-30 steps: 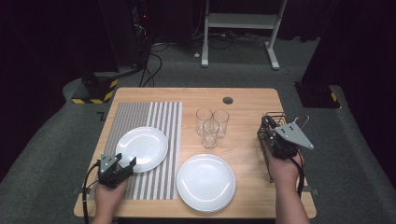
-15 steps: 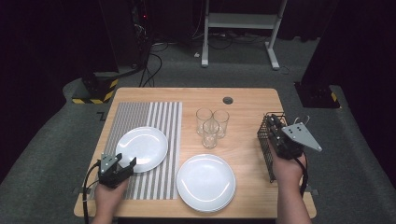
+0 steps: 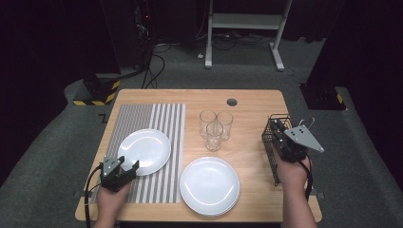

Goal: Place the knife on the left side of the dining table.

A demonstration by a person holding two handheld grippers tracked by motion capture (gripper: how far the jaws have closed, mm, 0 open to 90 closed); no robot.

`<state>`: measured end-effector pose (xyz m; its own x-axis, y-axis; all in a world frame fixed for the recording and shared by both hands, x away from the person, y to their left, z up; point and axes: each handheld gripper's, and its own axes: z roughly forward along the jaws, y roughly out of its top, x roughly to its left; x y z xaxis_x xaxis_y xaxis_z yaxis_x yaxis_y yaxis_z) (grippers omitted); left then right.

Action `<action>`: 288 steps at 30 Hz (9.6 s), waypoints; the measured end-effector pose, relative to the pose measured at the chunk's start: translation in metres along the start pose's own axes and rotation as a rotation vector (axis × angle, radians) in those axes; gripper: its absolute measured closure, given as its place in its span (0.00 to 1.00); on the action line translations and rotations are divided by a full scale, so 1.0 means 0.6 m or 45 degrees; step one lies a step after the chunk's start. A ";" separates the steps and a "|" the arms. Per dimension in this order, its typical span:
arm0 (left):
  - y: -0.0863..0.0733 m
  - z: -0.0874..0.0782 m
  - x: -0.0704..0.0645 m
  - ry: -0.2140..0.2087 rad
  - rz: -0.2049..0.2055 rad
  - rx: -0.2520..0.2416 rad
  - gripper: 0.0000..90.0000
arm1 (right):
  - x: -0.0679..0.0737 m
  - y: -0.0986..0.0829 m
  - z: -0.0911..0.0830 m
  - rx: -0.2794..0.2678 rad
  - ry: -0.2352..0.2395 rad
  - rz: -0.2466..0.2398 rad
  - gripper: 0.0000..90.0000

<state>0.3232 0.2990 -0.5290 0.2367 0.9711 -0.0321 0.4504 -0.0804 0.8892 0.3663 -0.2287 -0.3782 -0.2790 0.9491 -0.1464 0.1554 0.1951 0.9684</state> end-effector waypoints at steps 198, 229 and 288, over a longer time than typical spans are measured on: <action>-0.002 -0.003 0.003 -0.038 -0.028 -0.016 0.38 | 0.118 0.035 -0.040 -0.378 0.143 0.047 0.92; -0.002 -0.003 0.002 -0.057 -0.005 -0.020 0.39 | 0.225 0.032 -0.014 -0.363 0.367 0.050 0.92; -0.003 -0.006 0.004 -0.084 -0.014 -0.041 0.38 | 0.388 0.004 0.029 -0.234 0.705 0.036 0.92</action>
<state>0.3200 0.3024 -0.5292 0.2884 0.9549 -0.0708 0.4256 -0.0616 0.9028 0.3186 -0.0031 -0.4133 -0.7387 0.6728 -0.0404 0.0170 0.0785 0.9968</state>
